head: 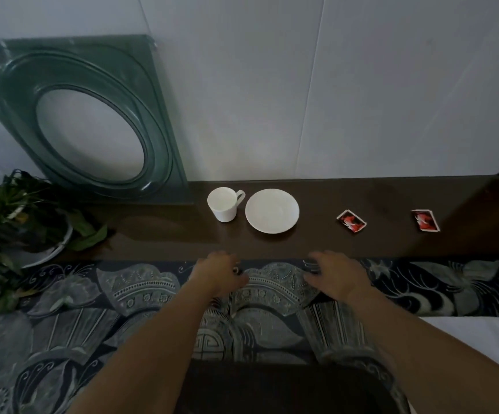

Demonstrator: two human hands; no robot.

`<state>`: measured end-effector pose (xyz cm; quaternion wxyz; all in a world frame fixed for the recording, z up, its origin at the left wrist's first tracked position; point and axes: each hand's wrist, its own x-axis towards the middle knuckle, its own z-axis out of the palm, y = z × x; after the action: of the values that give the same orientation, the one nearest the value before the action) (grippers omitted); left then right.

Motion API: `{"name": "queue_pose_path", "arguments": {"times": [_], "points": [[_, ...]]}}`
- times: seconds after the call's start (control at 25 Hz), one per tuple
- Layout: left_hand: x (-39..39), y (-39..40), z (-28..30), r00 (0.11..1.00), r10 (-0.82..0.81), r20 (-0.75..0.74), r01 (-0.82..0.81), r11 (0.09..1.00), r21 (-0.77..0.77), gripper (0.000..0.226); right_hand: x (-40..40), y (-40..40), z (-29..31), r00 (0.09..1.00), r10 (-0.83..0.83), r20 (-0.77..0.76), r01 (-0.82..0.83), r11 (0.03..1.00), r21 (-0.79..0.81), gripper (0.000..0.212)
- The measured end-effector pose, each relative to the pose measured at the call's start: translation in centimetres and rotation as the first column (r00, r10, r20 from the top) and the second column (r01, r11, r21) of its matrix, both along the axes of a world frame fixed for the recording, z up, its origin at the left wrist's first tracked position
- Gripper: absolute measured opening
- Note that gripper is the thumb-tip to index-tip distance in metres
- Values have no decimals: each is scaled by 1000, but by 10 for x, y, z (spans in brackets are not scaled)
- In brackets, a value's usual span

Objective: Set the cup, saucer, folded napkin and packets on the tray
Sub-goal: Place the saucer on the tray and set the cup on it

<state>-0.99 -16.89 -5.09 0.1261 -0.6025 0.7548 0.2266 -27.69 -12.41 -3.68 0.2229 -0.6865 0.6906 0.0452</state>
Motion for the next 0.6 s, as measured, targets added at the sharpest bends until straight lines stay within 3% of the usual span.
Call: {"name": "queue_pose_path", "arguments": {"times": [0.16,0.4,0.6], "points": [[-20,-59,-11,996,45,-82,-53,993,-109,43,-7,-66,-11,1000,-21,-15,20,999,-31,87],[-50,-101,-38,923,212,-320,-226,974,-7,108,-5,-132,-38,998,-54,44,51,998,47,124],[-60,-110,-46,882,253,-398,-286,958,-25,108,4,-158,-58,986,-90,143,84,996,44,130]]}}
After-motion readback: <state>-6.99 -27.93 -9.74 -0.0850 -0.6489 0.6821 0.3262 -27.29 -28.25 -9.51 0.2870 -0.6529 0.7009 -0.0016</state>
